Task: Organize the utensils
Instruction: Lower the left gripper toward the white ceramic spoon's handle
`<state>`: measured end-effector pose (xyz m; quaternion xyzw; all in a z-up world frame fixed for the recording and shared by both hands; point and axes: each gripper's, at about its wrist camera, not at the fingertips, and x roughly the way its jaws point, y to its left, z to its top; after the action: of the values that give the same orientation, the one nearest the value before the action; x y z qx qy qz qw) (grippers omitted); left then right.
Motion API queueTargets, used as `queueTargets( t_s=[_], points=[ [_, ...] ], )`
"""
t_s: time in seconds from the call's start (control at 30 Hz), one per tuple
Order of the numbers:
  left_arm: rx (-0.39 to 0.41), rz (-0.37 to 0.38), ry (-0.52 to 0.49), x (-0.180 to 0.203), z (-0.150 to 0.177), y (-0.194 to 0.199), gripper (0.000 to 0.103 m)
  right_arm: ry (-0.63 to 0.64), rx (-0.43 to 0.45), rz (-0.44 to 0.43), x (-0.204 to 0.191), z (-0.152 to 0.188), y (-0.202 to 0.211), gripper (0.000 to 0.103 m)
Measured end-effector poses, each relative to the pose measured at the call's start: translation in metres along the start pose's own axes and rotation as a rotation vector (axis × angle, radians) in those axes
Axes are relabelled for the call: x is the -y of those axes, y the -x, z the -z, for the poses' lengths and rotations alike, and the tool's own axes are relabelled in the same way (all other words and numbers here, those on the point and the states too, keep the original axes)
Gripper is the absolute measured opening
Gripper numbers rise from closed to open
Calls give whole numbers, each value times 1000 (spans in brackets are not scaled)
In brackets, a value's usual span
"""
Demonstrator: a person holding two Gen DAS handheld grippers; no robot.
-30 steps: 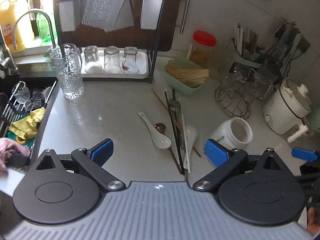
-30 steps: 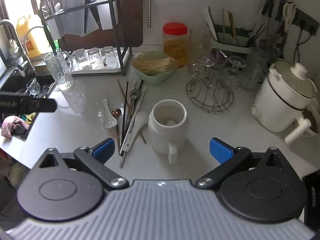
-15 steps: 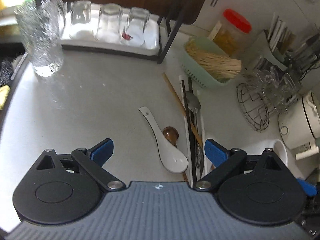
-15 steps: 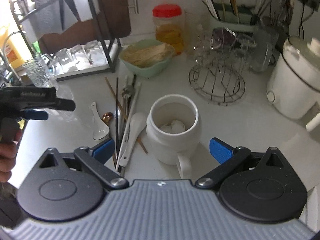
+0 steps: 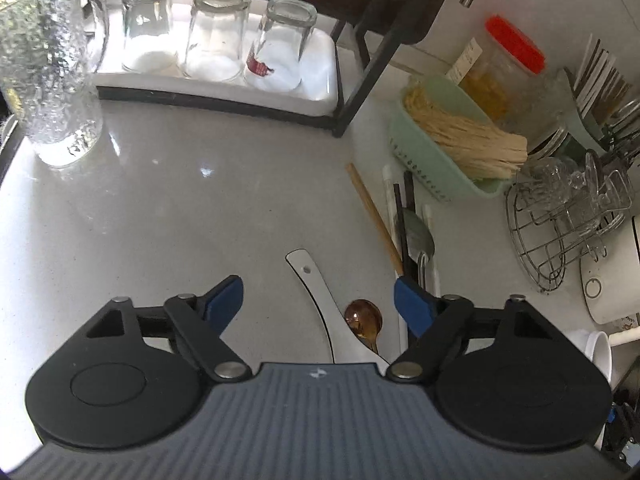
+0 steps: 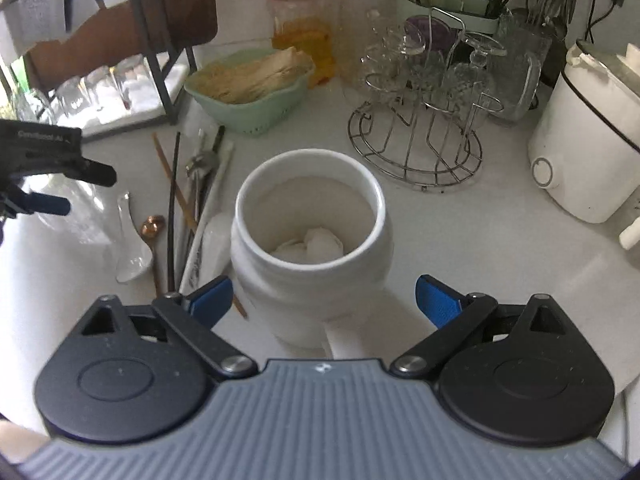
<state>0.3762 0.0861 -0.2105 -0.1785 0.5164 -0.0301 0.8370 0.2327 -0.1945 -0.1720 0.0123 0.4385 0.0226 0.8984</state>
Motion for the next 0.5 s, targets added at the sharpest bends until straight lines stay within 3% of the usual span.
queueTargets(
  t_s=[0.1, 0.3, 0.37, 0.5],
  points=[
    [-29, 18, 28, -3, -2, -8, 69, 18, 6, 2, -7, -1, -5, 100],
    [-33, -19, -8, 3, 2, -16, 53, 68, 52, 71, -20, -1, -10, 96],
    [-32, -45, -22, 5, 4, -18, 51, 76, 57, 94, -20, -1, -10, 91],
    [-41, -85, -44, 9, 6, -21, 47, 66, 53, 96, -19, -2, -10, 91]
  ],
)
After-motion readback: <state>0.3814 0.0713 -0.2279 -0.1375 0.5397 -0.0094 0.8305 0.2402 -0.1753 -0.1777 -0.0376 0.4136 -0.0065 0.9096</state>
